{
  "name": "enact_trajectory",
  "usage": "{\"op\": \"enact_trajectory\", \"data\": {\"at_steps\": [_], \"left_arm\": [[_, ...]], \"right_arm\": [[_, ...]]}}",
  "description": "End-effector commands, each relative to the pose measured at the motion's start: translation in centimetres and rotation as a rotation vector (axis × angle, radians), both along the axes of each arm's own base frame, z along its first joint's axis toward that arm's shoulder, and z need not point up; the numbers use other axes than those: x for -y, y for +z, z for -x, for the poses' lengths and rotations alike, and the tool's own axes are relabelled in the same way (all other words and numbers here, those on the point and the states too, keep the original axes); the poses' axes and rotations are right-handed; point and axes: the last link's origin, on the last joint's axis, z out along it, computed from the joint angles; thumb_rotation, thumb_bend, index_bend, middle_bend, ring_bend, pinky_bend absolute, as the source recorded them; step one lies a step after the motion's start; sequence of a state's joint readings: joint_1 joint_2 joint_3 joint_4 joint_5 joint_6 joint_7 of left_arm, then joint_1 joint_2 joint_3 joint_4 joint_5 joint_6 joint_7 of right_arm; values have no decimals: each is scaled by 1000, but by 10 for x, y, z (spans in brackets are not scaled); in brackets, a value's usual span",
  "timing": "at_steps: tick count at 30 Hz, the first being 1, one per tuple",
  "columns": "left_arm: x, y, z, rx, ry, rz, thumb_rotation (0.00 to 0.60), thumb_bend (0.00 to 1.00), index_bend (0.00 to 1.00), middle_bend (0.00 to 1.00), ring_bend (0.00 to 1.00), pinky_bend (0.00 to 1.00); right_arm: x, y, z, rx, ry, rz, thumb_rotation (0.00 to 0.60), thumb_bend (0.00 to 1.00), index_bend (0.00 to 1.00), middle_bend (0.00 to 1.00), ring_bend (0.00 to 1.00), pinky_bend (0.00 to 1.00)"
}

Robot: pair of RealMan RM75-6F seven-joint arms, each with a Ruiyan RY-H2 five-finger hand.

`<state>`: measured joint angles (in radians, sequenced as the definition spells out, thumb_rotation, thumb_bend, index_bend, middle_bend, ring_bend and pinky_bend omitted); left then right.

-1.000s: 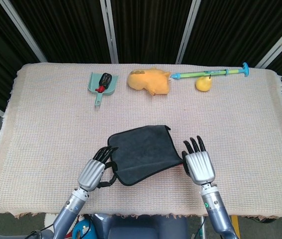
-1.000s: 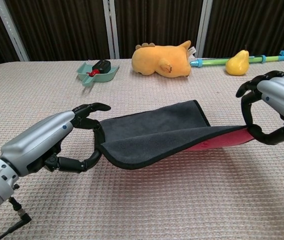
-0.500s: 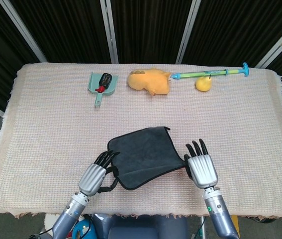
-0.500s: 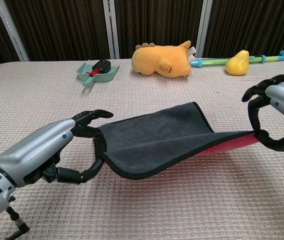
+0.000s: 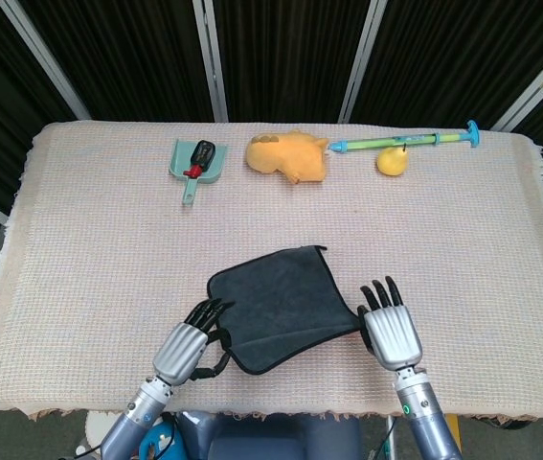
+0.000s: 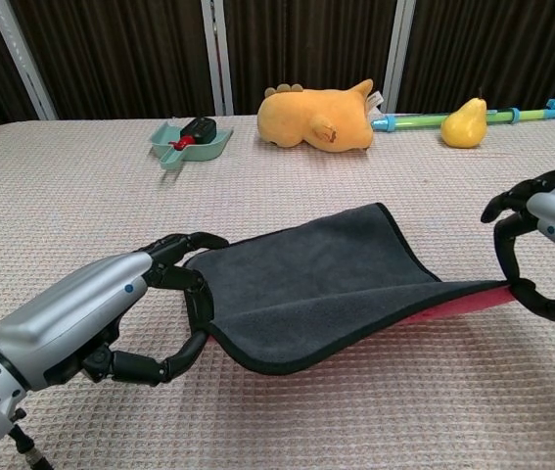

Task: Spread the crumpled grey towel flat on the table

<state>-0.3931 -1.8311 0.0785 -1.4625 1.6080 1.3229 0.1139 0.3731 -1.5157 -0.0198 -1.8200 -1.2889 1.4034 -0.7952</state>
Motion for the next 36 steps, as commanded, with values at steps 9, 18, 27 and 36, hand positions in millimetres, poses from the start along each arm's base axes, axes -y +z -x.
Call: {"op": "enact_trajectory", "data": {"at_steps": [9, 18, 27, 36], "left_arm": [[8, -6, 2, -50, -27, 53, 600, 363, 420, 39, 0, 74], [10, -6, 3, -72, -37, 100, 600, 301, 341, 30, 0, 74], [9, -1, 4, -87, -40, 142, 600, 185, 214, 32, 0, 62], [0, 19, 8, -135, -40, 183, 600, 64, 59, 33, 0, 62]], "right_arm": [[-9, -4, 9, -87, -37, -51, 600, 546, 398, 168, 25, 70], [-11, -4, 9, -108, -57, -62, 600, 545, 264, 109, 0, 49], [-12, 2, 5, -97, -61, -50, 600, 546, 121, 77, 0, 36], [-3, 16, 5, -49, -68, -9, 600, 546, 114, 76, 0, 36]]}}
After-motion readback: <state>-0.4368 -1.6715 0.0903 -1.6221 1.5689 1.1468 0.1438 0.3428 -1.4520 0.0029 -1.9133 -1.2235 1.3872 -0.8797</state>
